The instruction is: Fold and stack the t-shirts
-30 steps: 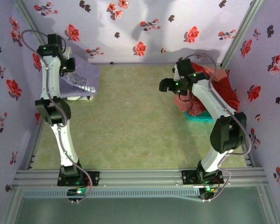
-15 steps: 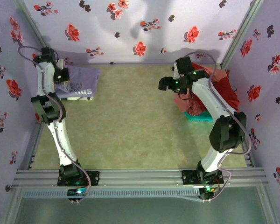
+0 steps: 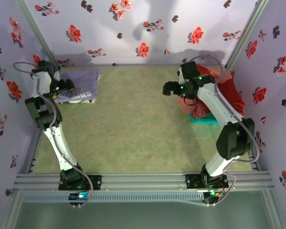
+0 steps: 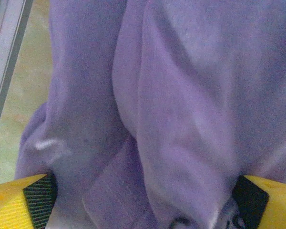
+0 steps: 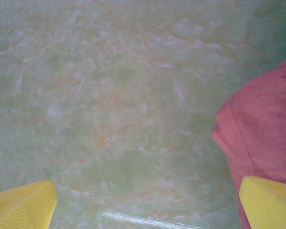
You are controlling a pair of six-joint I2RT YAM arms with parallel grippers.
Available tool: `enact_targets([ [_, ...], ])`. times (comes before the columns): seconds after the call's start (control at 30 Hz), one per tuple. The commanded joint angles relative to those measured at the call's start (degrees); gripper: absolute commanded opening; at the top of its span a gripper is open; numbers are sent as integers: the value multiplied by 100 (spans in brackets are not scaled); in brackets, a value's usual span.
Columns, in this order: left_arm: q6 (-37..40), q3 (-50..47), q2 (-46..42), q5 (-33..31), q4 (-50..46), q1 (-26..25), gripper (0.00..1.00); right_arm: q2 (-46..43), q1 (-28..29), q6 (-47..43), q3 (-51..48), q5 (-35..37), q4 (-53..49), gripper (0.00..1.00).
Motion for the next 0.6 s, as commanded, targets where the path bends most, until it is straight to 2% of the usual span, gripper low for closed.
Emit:
enact_targets([
  [0.0,-139,-472,-1327,286,722,-7,99,-612,-24,-192,-293,541,79,99],
  [0.1,-135,-1984,-2702,565,2022,-41,99,-1429,-24,-258,-1105,1268,655,99],
  [0.23,181,-5129,-4852,791,4917,-253,99,-2918,-89,-713,-2956,2634,2217,99],
  [0.27,277,-6018,-5342,736,5739,-340,99,-3244,-144,-801,-3477,2909,2725,99],
  [0.33,289,-7289,-6127,471,6804,-437,99,-3707,-264,-982,-4504,3180,3715,99],
  [0.47,101,-8839,-6719,268,8001,-478,99,-3774,-658,-1018,-5753,3780,5360,99],
  [0.57,370,-9253,-6567,200,8263,-686,99,-3219,-904,-1160,-6290,3855,6585,99],
])
